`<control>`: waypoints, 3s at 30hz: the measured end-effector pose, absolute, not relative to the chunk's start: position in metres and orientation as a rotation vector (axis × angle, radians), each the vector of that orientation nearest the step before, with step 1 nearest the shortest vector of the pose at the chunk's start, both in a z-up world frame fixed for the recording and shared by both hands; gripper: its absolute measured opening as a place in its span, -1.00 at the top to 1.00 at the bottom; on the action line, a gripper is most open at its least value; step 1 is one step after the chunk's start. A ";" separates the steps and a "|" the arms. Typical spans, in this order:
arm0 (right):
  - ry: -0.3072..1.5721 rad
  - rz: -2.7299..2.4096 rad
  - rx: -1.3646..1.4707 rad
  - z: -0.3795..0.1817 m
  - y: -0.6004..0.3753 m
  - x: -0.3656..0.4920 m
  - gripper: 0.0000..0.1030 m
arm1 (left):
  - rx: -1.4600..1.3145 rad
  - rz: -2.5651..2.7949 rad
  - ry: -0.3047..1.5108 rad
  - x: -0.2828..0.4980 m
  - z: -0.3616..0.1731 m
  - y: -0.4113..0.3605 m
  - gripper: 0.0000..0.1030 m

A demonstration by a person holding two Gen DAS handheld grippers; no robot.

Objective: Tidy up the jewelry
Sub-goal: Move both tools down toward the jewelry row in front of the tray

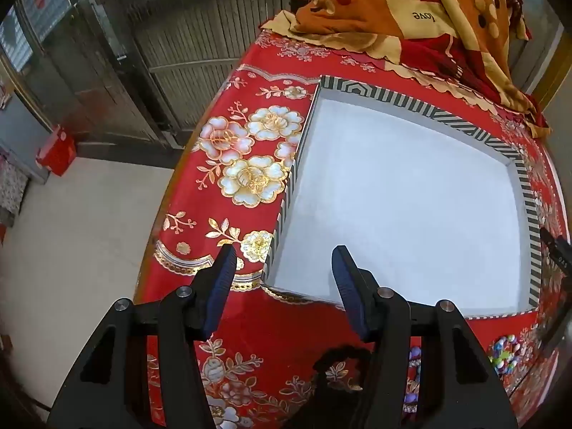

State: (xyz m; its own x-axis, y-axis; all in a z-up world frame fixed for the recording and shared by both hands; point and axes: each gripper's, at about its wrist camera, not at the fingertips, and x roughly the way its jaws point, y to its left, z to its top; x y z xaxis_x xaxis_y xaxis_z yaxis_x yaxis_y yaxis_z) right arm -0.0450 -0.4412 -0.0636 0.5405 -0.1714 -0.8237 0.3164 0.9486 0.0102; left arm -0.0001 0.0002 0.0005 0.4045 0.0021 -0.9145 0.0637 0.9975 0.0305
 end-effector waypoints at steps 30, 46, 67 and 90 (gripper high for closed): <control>0.936 -0.166 0.208 0.052 -0.286 -0.181 -0.99 | 0.029 -0.151 1.129 -0.105 0.019 -0.014 -0.07; 0.955 -0.100 0.119 0.063 -0.209 -0.195 -1.00 | 0.031 -0.147 1.091 -0.143 0.029 -0.009 -0.07; 0.936 -0.044 0.060 0.069 -0.176 -0.189 -1.00 | 0.025 -0.105 1.071 -0.152 0.036 0.006 -0.07; 0.975 0.016 0.100 0.059 -0.178 -0.183 -1.00 | 0.031 -0.085 1.096 -0.147 0.027 0.001 -0.07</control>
State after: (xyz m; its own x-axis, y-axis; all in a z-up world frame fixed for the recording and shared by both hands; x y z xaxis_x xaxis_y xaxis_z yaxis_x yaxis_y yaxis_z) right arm -0.1833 -0.1783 0.0592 0.5617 0.0588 -0.8252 0.0315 0.9952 0.0923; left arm -0.1469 0.0014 0.0275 0.4540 -0.0532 -0.8894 0.0841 0.9963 -0.0167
